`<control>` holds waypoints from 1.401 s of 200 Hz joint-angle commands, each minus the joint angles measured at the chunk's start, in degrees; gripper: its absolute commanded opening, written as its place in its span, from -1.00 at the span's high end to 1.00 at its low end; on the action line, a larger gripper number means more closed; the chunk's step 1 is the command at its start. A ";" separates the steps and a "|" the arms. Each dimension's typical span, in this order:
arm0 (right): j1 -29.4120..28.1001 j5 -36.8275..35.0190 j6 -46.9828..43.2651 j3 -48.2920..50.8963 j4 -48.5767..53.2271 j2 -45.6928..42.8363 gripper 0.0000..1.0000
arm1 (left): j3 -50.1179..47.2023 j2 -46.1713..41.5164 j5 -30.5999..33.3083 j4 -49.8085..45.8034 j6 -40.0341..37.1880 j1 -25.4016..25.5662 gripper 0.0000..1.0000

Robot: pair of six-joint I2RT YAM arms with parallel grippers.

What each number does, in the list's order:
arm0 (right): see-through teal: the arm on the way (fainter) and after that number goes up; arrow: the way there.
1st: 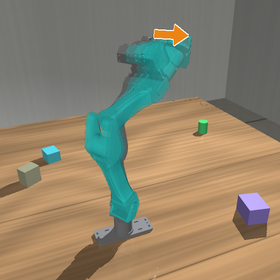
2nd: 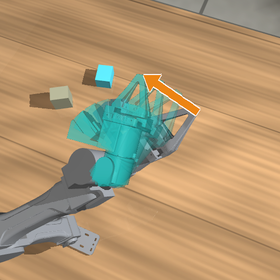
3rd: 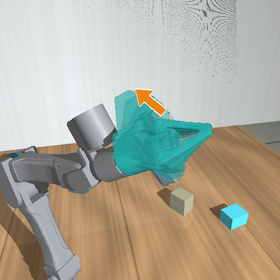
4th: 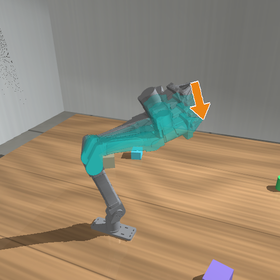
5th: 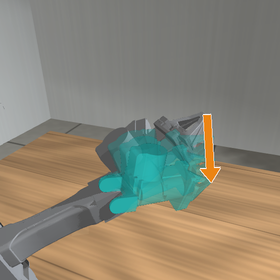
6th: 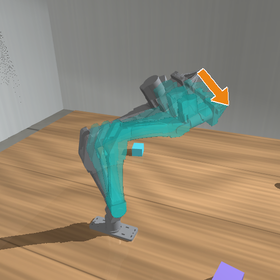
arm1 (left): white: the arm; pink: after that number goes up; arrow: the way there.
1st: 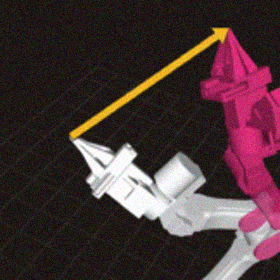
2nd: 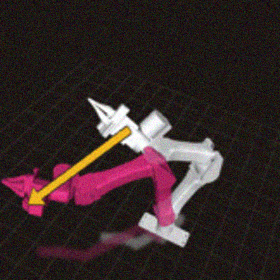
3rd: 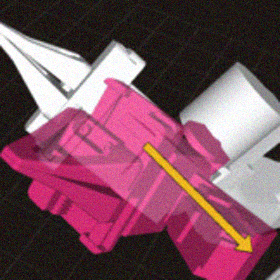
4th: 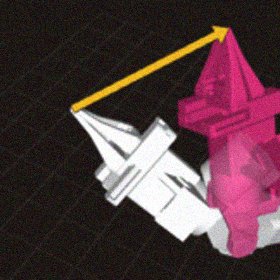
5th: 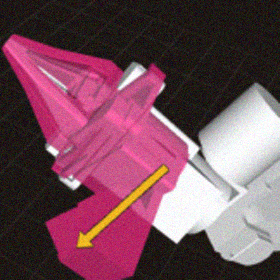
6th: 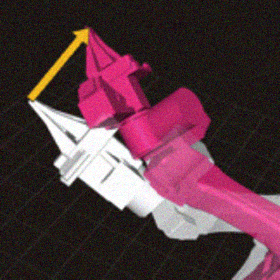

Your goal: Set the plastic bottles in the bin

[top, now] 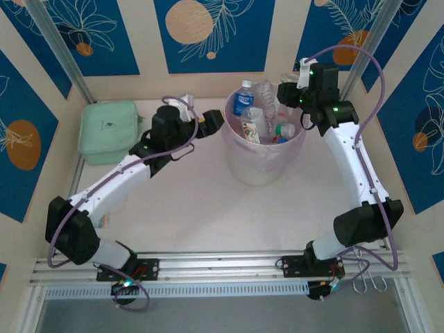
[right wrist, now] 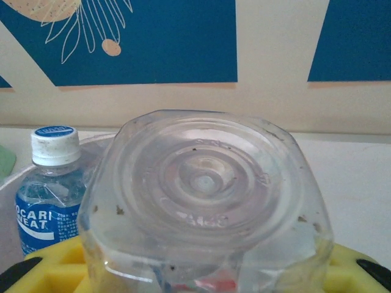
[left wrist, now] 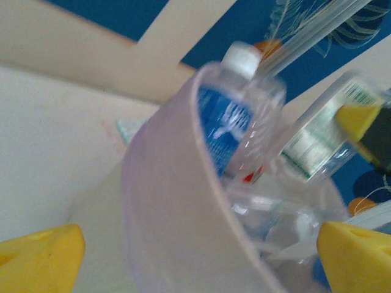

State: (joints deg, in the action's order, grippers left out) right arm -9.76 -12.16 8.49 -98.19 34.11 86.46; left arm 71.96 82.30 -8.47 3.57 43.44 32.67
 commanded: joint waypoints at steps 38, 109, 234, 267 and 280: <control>-0.60 -7.72 -11.45 -8.31 3.10 1.65 0.53 | 14.82 2.48 1.48 -7.33 -9.56 3.77 -1.00; -1.35 -8.46 -17.98 -10.00 7.24 5.54 0.54 | 24.50 7.38 11.67 -23.68 -28.72 14.31 -1.00; -0.96 -0.60 -13.85 -10.63 17.76 15.65 0.43 | 23.52 11.70 19.09 -26.60 -24.08 10.08 -1.00; -0.90 4.03 -11.70 -9.14 18.06 15.88 0.37 | 21.67 12.96 17.95 -25.30 -22.08 7.98 -1.00; -0.81 6.07 -10.64 -8.49 18.33 15.50 0.34 | 20.84 13.54 17.29 -24.78 -21.36 7.20 -1.00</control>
State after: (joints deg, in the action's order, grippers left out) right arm -10.52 -13.43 -6.90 -109.86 44.75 98.87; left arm 94.85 93.47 9.45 -21.85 20.08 41.50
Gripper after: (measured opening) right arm 0.426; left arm 0.999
